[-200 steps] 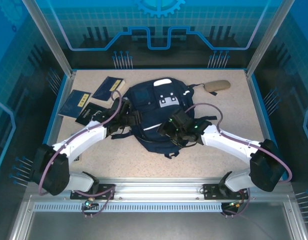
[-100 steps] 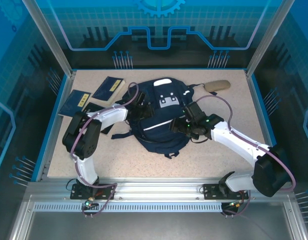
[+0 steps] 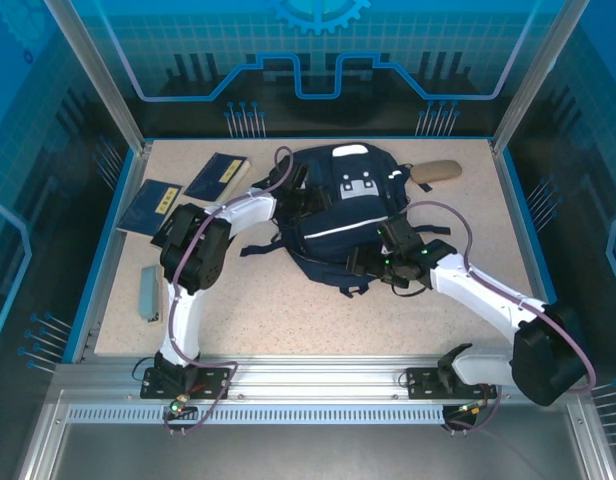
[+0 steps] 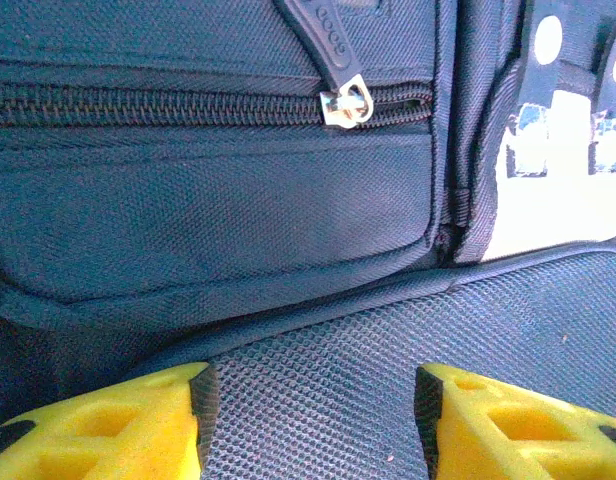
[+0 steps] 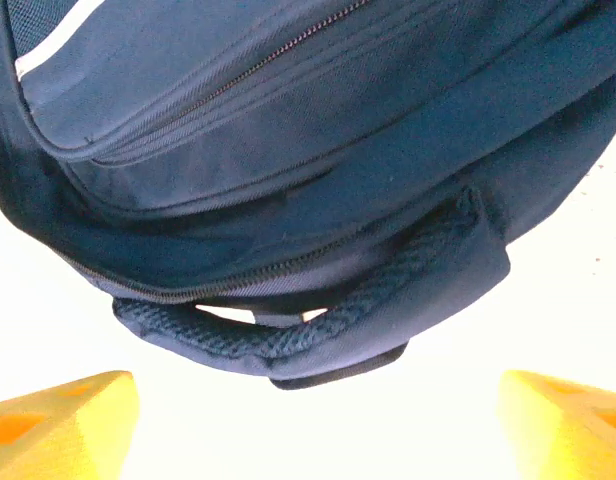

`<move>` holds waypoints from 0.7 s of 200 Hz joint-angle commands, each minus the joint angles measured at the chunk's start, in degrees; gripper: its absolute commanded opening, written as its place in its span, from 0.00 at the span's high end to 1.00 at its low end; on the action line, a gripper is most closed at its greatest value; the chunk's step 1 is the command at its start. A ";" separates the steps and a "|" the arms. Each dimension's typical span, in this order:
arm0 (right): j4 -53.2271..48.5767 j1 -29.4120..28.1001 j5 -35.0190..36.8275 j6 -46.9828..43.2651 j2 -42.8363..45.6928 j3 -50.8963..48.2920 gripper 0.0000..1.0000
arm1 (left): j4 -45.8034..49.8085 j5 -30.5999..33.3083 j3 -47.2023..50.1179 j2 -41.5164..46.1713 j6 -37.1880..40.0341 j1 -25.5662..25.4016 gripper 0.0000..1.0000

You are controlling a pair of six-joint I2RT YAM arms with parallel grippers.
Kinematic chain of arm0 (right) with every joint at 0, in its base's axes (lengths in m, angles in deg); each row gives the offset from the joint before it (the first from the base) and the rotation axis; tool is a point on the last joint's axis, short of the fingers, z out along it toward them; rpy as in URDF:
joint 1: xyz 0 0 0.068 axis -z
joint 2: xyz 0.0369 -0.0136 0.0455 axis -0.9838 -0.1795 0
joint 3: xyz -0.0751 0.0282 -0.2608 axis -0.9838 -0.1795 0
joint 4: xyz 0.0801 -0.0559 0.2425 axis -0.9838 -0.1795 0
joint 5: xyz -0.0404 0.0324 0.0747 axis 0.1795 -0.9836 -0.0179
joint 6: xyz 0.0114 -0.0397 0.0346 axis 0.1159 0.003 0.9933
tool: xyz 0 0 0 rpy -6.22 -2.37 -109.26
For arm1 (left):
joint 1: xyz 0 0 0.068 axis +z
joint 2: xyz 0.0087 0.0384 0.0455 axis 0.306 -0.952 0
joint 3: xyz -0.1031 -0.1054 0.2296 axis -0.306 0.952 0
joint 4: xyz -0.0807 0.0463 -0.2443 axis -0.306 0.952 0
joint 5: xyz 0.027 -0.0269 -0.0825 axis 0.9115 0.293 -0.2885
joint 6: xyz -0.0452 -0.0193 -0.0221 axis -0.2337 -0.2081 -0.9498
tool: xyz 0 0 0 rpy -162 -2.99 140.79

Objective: Pack books, pencil case, and school supplies into a backpack

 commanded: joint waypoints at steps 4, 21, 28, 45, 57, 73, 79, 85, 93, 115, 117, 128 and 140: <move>3.78 0.54 -2.28 -4.09 4.49 -2.78 0.00 | 3.97 2.57 0.27 3.87 -0.65 0.25 0.35; 3.06 0.57 -1.33 -5.38 6.21 -2.99 0.00 | 2.25 5.05 4.39 10.19 -1.78 0.84 0.29; 2.63 0.64 -0.99 -5.89 6.57 -2.87 0.00 | 2.20 6.10 6.04 12.63 -1.79 1.01 0.27; 2.91 0.52 -1.60 -6.33 7.44 -2.88 0.00 | 3.16 8.77 10.25 18.31 -1.35 1.96 0.23; 4.06 0.53 -2.82 -6.42 7.53 -2.91 0.00 | 4.27 10.04 13.66 21.88 -1.47 3.46 0.20; 4.64 0.50 -4.07 -6.21 6.78 -2.09 0.00 | 6.24 11.86 18.47 26.42 -1.10 5.74 0.14; 4.46 0.47 -4.55 -6.01 6.20 -1.24 0.00 | 7.01 12.85 20.08 27.91 -0.56 6.69 0.12; 3.98 0.40 -4.74 -5.75 5.49 -0.50 0.00 | 7.73 13.83 21.60 29.27 -0.15 7.59 0.10; 3.57 0.32 -4.88 -5.54 4.40 0.47 0.00 | 8.36 14.40 23.54 30.89 0.46 8.95 0.09; 4.80 0.05 -4.62 -3.41 1.28 1.26 0.00 | 9.59 14.45 28.10 33.37 1.78 13.09 0.06; 5.18 0.05 -4.75 -3.25 1.11 1.25 0.00 | 9.63 14.43 28.44 33.48 1.85 13.51 0.06; 5.98 0.09 -5.24 -2.25 -0.46 1.57 0.00 | 9.83 14.19 30.06 33.82 2.50 15.61 0.05; 6.10 0.00 -5.80 -1.73 -2.31 2.85 0.00 | 9.87 13.80 31.30 33.44 3.24 18.03 0.05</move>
